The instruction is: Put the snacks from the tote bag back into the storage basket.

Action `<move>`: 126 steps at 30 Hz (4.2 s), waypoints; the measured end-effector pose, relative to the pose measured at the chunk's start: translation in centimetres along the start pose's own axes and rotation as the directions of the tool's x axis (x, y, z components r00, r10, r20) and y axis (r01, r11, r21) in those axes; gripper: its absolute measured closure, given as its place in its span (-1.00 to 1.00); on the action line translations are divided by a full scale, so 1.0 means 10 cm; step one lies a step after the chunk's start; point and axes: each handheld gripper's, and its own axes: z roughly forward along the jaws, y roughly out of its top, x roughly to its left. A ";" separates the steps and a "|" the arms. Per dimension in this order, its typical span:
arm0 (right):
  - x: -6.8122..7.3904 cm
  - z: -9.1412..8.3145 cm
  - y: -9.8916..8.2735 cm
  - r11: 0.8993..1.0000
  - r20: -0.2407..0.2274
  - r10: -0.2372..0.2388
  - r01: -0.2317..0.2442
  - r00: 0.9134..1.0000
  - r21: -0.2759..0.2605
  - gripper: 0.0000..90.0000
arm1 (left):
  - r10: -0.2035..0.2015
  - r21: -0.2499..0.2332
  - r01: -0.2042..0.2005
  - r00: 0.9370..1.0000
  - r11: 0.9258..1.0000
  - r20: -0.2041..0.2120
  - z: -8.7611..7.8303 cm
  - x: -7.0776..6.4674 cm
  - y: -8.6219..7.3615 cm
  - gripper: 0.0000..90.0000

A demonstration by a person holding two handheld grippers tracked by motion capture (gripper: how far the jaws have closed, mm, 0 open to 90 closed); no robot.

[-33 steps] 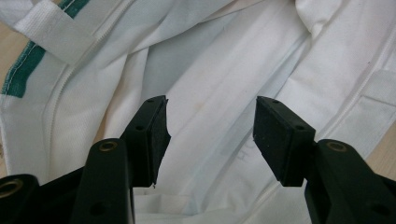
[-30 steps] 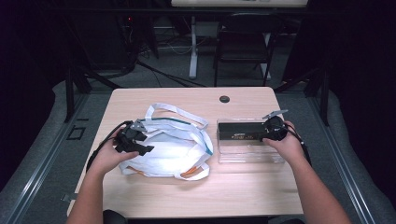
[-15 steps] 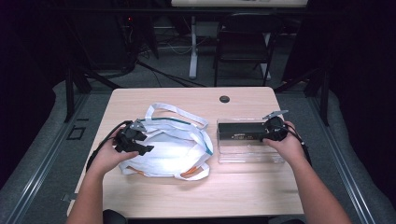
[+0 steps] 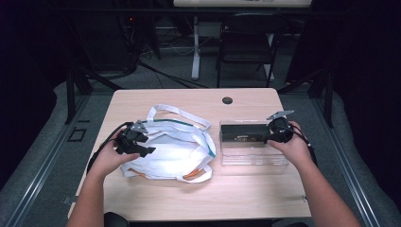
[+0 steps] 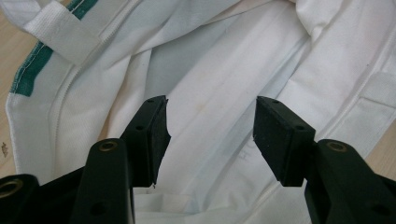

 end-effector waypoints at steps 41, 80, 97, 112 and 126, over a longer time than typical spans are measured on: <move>0.61 -0.66 0.25 0.993 -0.075 -0.064 0.056 0.995 -0.102 0.48 | 0.000 -0.019 -0.001 1.000 1.000 -0.007 -0.07 0.00 0.00 0.01; 1.53 -0.57 -0.43 0.978 -0.167 -0.169 0.144 0.971 -0.152 0.95 | -0.005 -0.043 0.004 1.000 0.999 -0.024 -0.13 -0.02 -0.01 0.02; 1.64 -0.33 -0.57 0.982 -0.207 -0.174 0.155 0.963 -0.105 0.88 | 0.003 -0.049 -0.005 0.999 0.999 -0.039 -0.14 -0.03 0.01 0.03; 1.75 -0.21 -0.60 0.983 -0.246 -0.176 0.157 0.953 -0.096 0.82 | -0.011 -0.049 0.008 0.999 0.999 -0.050 -0.09 -0.01 -0.02 0.03; 1.75 -0.22 -0.60 0.981 -0.238 -0.183 0.162 0.954 -0.104 0.79 | -0.004 -0.042 0.002 0.999 0.999 -0.047 -0.10 -0.05 0.01 0.03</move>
